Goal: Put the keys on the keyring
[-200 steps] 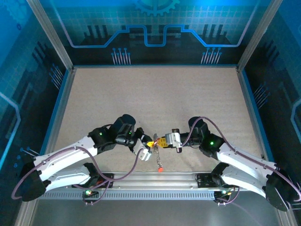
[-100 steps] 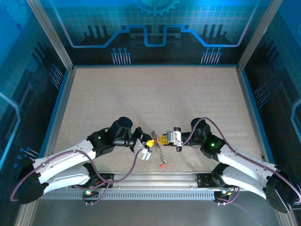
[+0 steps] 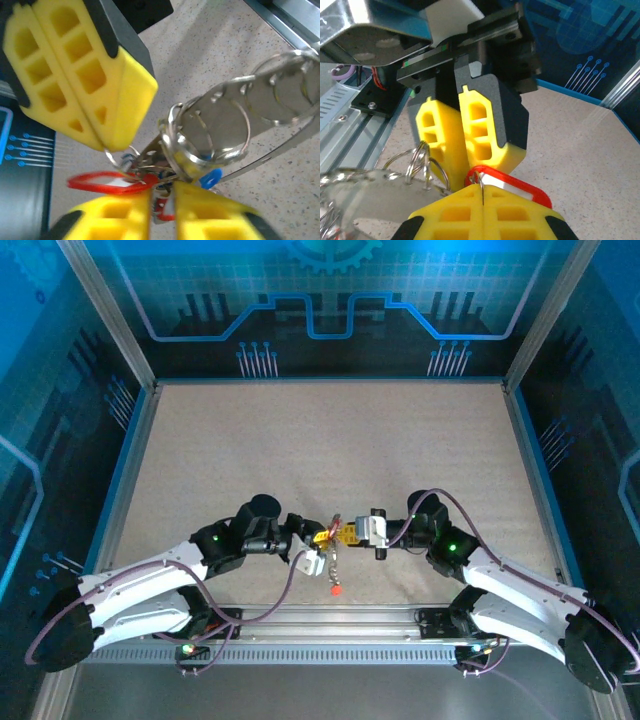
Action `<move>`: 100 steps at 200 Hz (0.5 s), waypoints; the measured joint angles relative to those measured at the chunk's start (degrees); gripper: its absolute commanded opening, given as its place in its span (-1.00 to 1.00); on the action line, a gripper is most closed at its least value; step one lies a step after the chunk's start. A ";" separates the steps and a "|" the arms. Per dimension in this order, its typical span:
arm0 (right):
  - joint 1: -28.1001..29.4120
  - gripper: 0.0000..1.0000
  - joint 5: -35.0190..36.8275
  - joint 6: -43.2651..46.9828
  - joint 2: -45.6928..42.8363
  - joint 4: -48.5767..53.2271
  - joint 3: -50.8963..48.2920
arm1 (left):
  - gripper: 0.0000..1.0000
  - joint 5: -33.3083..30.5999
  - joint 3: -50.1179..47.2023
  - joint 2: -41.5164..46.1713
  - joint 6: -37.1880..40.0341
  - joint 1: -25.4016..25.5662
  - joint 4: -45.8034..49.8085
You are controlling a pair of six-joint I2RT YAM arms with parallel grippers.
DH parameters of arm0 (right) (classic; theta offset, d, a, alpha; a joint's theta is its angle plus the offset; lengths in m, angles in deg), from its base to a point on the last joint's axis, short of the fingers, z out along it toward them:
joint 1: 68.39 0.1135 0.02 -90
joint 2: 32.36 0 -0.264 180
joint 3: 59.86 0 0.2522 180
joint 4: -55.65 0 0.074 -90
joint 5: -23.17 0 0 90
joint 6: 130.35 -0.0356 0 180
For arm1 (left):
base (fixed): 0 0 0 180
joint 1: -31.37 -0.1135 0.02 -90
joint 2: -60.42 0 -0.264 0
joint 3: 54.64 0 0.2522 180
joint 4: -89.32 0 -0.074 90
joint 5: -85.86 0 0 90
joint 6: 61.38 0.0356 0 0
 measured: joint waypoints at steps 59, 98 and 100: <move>0.00 -1.00 0.63 0.70 0.39 -0.28 0.00 | -0.14 -1.57 -0.35 2.40 -6.08 -0.15 0.55; 0.00 -1.00 0.79 1.75 0.98 -0.11 0.00 | -0.10 -2.38 -1.38 7.48 -11.17 -2.97 2.19; 0.00 -1.00 0.81 1.77 1.03 -0.11 0.00 | -0.10 -2.36 -1.49 7.80 -11.52 -3.21 2.16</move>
